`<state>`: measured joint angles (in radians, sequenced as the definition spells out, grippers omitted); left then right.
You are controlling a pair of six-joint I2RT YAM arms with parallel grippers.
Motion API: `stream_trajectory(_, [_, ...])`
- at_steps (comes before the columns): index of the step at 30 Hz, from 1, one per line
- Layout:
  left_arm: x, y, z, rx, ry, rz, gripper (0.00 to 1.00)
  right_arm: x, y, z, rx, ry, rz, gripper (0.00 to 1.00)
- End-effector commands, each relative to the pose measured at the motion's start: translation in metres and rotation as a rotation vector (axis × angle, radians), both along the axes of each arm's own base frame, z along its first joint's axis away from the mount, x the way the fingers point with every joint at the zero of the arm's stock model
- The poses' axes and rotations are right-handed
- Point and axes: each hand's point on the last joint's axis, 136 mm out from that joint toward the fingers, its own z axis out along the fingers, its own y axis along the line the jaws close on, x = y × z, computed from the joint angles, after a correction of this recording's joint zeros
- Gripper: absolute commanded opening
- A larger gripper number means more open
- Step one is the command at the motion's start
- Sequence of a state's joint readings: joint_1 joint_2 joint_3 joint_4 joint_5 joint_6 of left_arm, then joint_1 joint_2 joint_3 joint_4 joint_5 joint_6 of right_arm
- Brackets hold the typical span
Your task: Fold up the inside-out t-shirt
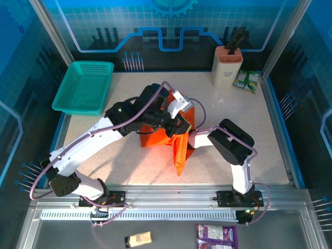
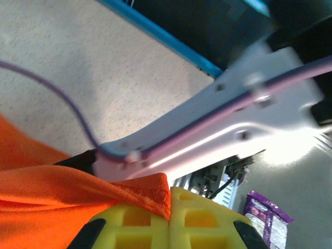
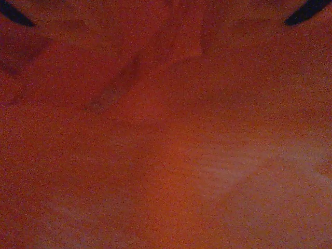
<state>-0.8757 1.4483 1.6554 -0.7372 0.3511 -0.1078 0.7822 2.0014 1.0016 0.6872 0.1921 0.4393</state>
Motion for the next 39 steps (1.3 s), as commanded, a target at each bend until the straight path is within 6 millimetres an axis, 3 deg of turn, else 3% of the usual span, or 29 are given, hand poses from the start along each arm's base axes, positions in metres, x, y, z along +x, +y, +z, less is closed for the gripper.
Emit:
stream_trajectory(1, [-0.026,-0.005,0.033,-0.086,0.02,-0.085,0.0,0.004,0.007,-0.029,-0.063,0.104,0.039,0.59])
stream_trajectory(4, [-0.029,0.001,0.045,-0.112,0.002,-0.071,0.0,0.001,0.013,-0.049,-0.124,0.195,0.072,0.72])
stream_trajectory(8, [-0.025,0.018,0.054,-0.101,-0.049,0.002,0.0,-0.019,0.008,-0.079,-0.241,0.318,0.12,0.84])
stream_trajectory(13, [-0.017,0.042,0.066,-0.1,-0.121,0.108,0.0,-0.048,-0.014,-0.112,-0.451,0.453,0.171,0.86])
stream_trajectory(16, [-0.002,0.065,0.067,-0.07,-0.168,0.226,0.0,-0.054,-0.039,-0.115,-0.584,0.483,0.121,0.77])
stream_trajectory(19, [0.022,0.097,0.058,-0.051,-0.168,0.373,0.0,-0.061,-0.059,-0.111,-0.596,0.53,0.093,0.5])
stream_trajectory(21, [0.039,0.121,0.047,-0.041,-0.153,0.475,0.0,-0.066,-0.069,-0.102,-0.571,0.54,0.087,0.3])
stream_trajectory(25, [0.07,0.153,0.012,0.005,-0.11,0.614,0.0,-0.081,-0.077,-0.072,-0.515,0.531,0.117,0.01])
stream_trajectory(32, [0.121,0.187,-0.081,0.102,0.044,0.759,0.0,-0.112,-0.089,0.014,-0.375,0.454,0.144,0.0])
stream_trajectory(39, [0.14,0.182,-0.174,0.13,0.234,0.761,0.0,-0.13,-0.096,0.108,-0.247,0.309,0.148,0.0])
